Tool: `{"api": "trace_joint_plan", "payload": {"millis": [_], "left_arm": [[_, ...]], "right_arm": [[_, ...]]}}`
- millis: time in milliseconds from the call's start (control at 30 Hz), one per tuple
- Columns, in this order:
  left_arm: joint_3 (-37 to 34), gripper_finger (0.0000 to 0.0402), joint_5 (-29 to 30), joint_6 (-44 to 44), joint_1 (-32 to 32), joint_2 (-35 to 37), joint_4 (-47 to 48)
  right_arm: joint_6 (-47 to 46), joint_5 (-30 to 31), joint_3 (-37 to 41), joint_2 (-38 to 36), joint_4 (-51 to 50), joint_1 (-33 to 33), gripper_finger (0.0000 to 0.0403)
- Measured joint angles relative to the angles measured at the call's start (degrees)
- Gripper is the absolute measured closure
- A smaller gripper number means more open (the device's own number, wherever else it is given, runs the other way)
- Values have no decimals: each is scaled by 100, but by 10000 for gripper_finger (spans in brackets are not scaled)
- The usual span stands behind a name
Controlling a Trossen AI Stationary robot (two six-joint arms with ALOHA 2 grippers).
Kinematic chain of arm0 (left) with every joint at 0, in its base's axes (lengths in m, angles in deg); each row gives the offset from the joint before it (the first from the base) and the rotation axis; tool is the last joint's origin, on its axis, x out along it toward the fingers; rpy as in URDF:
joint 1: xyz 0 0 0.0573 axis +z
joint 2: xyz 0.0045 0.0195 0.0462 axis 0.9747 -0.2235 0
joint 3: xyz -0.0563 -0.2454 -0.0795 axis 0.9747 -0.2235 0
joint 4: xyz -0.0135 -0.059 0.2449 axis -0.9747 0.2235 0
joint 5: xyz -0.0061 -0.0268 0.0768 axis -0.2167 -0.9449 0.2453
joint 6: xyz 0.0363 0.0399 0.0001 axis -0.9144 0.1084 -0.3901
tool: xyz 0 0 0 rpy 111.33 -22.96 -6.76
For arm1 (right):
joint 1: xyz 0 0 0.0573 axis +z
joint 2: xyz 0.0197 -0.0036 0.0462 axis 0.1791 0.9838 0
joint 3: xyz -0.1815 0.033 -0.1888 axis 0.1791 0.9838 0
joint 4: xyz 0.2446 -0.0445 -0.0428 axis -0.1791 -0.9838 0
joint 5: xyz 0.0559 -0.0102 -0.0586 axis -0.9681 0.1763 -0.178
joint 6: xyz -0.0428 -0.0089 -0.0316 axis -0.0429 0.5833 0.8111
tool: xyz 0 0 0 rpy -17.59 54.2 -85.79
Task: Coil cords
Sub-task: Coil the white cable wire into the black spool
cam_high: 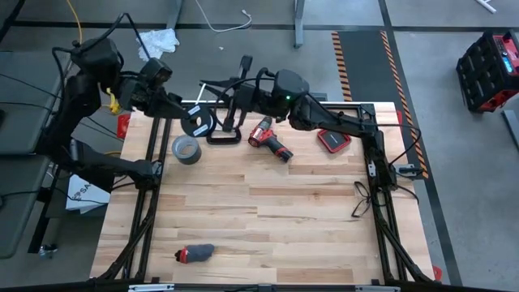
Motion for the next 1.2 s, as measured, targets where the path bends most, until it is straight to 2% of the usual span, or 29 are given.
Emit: {"api": "trace_joint_plan", "payload": {"millis": [133,300,400,533,733,1000,1200], "left_arm": [[2,401,412,-989,288,179,803],[2,401,1212,-2154,596,336,1303],[2,401,1856,-2974,689,393,1646],[2,401,3012,-3912,722,397,1988],[2,401,4376,-4981,722,305,1905],[0,401,4366,-5508,722,191,918],[-4,401,4359,-5654,722,180,593]], "right_arm": [[27,111,0,0,-261,-85,403],[2,382,0,-16,-684,-222,403],[-167,476,0,-72,-975,-308,403],[-290,525,0,-213,-1393,-468,403],[-766,548,0,-275,-1948,-641,403],[-1018,559,-2,-304,-2127,-691,403],[-1175,539,-7,-304,-2131,-689,403]]}}
